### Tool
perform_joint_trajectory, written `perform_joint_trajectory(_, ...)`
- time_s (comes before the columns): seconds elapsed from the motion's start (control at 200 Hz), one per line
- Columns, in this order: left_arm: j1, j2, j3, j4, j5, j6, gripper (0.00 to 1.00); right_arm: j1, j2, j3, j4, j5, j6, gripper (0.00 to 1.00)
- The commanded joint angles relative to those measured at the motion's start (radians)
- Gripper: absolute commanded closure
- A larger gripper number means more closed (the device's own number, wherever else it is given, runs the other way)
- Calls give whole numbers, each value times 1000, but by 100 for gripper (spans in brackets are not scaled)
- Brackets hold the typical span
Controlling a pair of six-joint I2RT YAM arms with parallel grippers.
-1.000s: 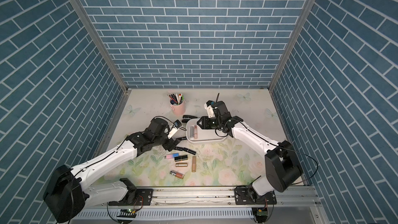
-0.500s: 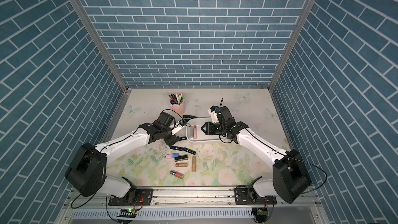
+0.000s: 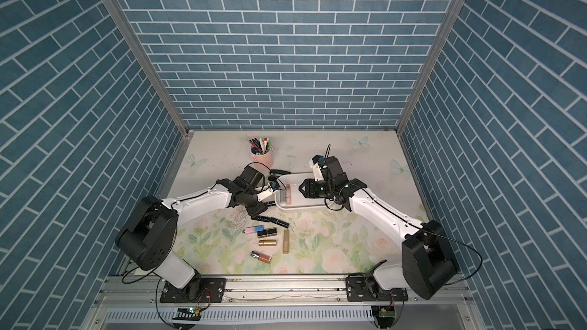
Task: Put the lipstick into the storage box
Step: Pick up the lipstick at the center of the board.
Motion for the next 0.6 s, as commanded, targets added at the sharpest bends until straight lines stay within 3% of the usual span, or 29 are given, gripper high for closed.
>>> perform_joint_trajectory(0.0,6,20,20,-20,13,12,35,-6,11,10,-12,14,-44,55)
perform_joint_trajectory(0.25,8,62,35,-27,11,16,36,-12,8,1,-6,16,-47,55)
perform_joint_trajectory(0.595,8,141,71,-65,31,23,50,-23,10,-8,0,17,-55,55)
